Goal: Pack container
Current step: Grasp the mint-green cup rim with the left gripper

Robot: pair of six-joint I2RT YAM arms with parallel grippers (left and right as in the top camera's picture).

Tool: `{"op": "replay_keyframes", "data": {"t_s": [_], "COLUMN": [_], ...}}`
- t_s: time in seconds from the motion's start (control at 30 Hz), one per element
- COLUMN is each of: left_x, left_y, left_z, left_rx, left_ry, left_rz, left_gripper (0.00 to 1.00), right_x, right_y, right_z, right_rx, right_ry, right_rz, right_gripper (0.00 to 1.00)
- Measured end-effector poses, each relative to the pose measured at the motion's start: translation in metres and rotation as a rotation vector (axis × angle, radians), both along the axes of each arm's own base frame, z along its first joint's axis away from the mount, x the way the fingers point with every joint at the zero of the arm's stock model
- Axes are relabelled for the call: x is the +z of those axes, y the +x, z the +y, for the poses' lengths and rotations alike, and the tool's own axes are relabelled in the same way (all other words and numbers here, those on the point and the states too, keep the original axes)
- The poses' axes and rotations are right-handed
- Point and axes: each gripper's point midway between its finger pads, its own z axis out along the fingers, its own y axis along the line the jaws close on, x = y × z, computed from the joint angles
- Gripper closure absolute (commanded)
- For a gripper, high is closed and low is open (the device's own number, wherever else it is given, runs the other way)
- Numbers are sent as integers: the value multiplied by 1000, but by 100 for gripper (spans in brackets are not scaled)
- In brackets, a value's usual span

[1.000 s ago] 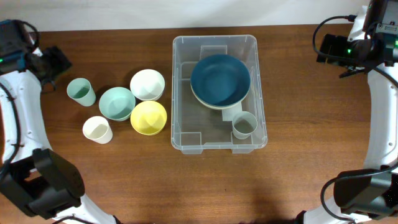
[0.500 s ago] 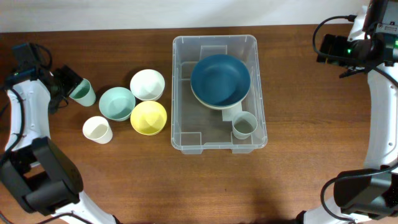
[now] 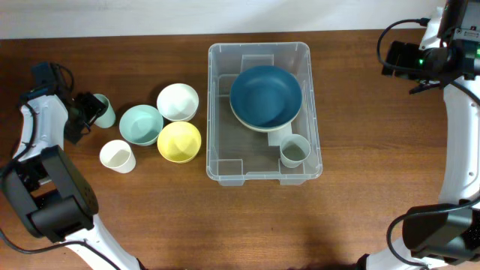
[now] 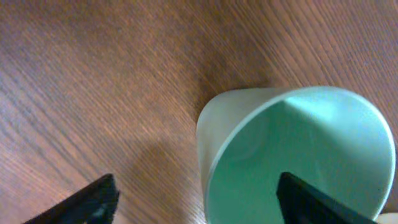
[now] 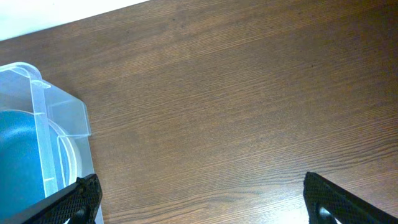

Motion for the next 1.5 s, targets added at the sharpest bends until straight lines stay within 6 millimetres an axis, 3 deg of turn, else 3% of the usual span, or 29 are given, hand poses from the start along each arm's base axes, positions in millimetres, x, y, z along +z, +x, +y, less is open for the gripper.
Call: {"op": "replay_keyframes", "data": {"t_s": [0.1,0.13,0.3,0.67,0.83,1.0,1.1,1.23,1.37,1.5], "left_x": [1,1,0,0,3,30,61,108,162,207], "left_y": [2,2,1,-11,-5,26,46,58,62,54], "left_z": [1,1,4,27,18,-8,-29,-63,-112,-184], "left_rx": [4,3,12,42,-51,-222,-347,-510,-728,-1010], "left_ry": [2,2,1,-10,-71,-170,-224,-238,-197,-130], "left_rz": [-9,-8,-8,-6,-53,-214,-340,-471,-602,-716], "left_gripper": [76,83,97,99,99,100,99,99,99,99], "right_x": [0,0,0,0,0,0,0,0,0,0], "right_y": [0,0,0,0,0,0,0,0,0,0], "right_z": [0,0,0,0,0,0,0,0,0,0], "right_rx": [0,0,0,0,0,1,0,0,0,0], "right_ry": [0,0,-1,0,-1,0,0,-1,0,0], "right_rz": [0,0,0,0,0,0,0,0,0,0], "right_gripper": [1,1,1,1,1,1,1,1,1,1]}}
